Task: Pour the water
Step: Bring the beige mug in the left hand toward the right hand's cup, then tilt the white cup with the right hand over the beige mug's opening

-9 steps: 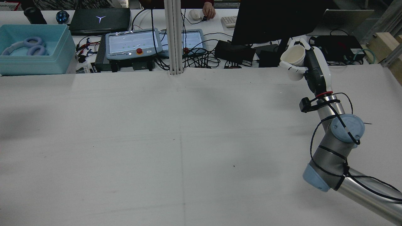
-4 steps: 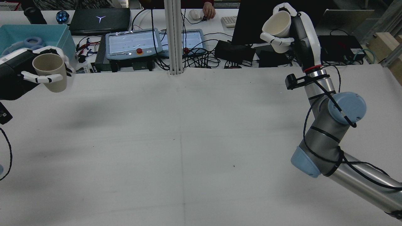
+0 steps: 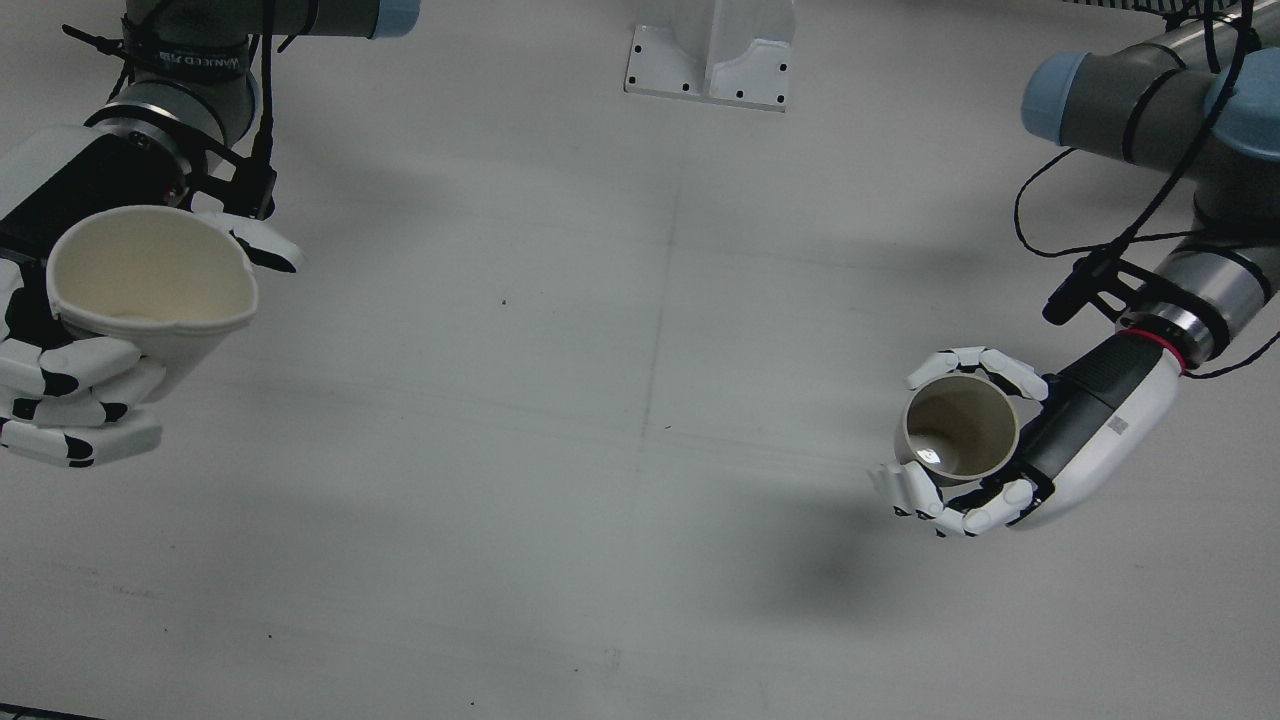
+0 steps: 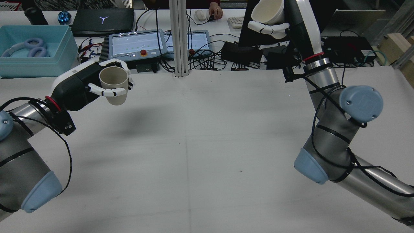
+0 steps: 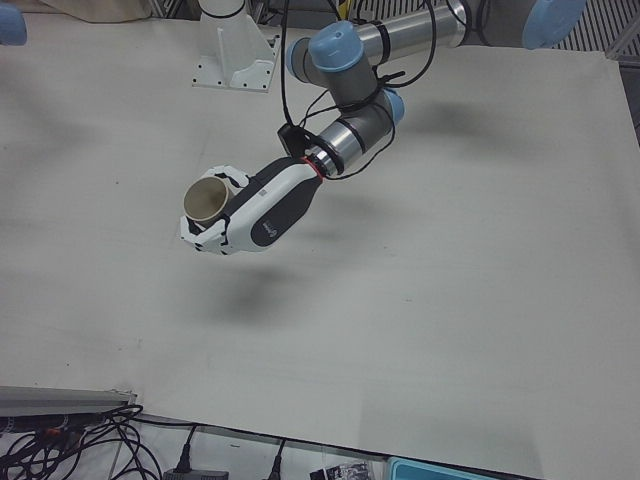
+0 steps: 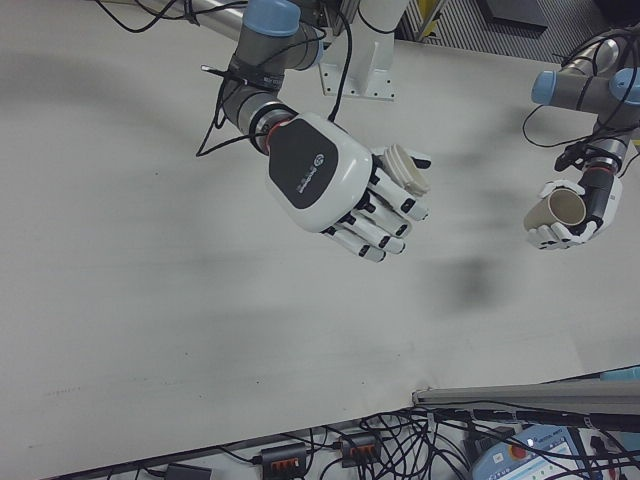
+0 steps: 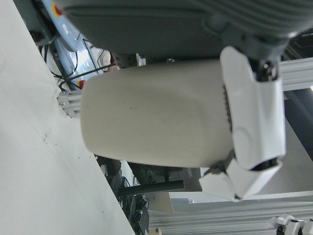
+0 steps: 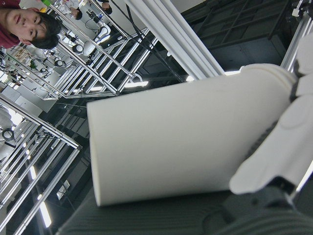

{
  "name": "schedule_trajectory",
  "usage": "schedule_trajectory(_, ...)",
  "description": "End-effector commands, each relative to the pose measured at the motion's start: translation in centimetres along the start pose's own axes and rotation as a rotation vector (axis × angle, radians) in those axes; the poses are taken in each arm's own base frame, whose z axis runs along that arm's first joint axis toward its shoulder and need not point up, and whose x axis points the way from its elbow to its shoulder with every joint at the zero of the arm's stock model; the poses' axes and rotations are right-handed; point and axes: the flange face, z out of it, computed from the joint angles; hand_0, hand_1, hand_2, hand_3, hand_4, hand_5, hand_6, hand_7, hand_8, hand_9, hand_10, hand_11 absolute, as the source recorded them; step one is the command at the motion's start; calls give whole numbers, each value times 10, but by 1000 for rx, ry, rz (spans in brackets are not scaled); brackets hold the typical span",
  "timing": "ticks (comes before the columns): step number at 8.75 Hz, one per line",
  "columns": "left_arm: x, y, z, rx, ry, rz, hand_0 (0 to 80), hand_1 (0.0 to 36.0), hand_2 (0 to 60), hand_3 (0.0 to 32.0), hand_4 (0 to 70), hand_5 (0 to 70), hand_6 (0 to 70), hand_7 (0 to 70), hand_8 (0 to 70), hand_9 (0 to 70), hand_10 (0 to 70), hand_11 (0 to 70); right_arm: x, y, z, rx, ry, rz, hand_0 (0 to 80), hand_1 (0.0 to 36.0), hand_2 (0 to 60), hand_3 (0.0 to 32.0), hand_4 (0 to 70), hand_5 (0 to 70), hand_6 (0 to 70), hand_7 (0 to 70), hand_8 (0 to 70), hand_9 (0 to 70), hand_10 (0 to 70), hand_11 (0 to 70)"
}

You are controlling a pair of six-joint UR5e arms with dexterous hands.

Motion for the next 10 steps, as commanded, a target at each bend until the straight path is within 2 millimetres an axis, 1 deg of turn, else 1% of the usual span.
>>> schedule_trajectory(1, -56, 71, 42, -60, -49, -9, 532, 309, 600, 0, 174, 671, 301, 491, 379, 360, 240, 366, 12, 48, -8, -53, 20, -106, 468, 103, 232, 0, 203, 700, 568, 700, 370, 487, 349, 499)
schedule_trajectory(2, -66, 83, 50, -76, -60, -9, 535, 311, 600, 0, 176, 680, 304, 495, 380, 362, 241, 366, 22, 63, -14, -68, 37, -145, 472, 109, 236, 0, 206, 700, 566, 700, 362, 482, 350, 502)
schedule_trajectory(3, -66, 97, 64, -83, -58, -10, 534, 311, 600, 0, 176, 675, 304, 496, 379, 361, 240, 366, 31, 79, -23, -85, 51, -162, 469, 107, 235, 0, 196, 700, 558, 700, 359, 483, 354, 507)
schedule_trajectory(4, -80, 112, 73, -95, -77, -21, 532, 310, 600, 0, 174, 672, 301, 493, 378, 360, 240, 366, 35, 93, -25, -97, 56, -164, 469, 107, 233, 0, 195, 700, 556, 700, 359, 483, 355, 508)
schedule_trajectory(5, -90, 119, 78, -99, -89, -27, 534, 312, 600, 0, 176, 676, 305, 497, 379, 362, 240, 366, 35, 105, -23, -116, 50, -175, 472, 111, 233, 0, 194, 700, 550, 700, 354, 479, 355, 509)
schedule_trajectory(6, -90, 129, 84, -112, -86, -17, 534, 311, 600, 0, 177, 678, 305, 496, 380, 362, 241, 367, 32, 112, -22, -144, 48, -190, 474, 115, 234, 0, 190, 700, 540, 700, 343, 470, 349, 502)
schedule_trajectory(7, -92, 130, 86, -113, -89, -14, 531, 308, 600, 0, 177, 679, 308, 498, 382, 365, 241, 367, 28, 125, -16, -191, 41, -205, 476, 119, 233, 0, 195, 700, 541, 700, 339, 465, 346, 498)
schedule_trajectory(9, -96, 119, 86, -93, -95, -10, 521, 296, 600, 0, 175, 653, 299, 485, 379, 362, 240, 365, 13, 151, -5, -259, 58, -303, 480, 127, 236, 0, 196, 700, 526, 700, 326, 460, 330, 478)
schedule_trajectory(10, -95, 117, 85, -91, -95, -10, 519, 295, 600, 0, 174, 649, 296, 481, 377, 359, 240, 364, 5, 153, -8, -301, 72, -351, 480, 127, 234, 0, 197, 700, 518, 692, 324, 458, 316, 461)
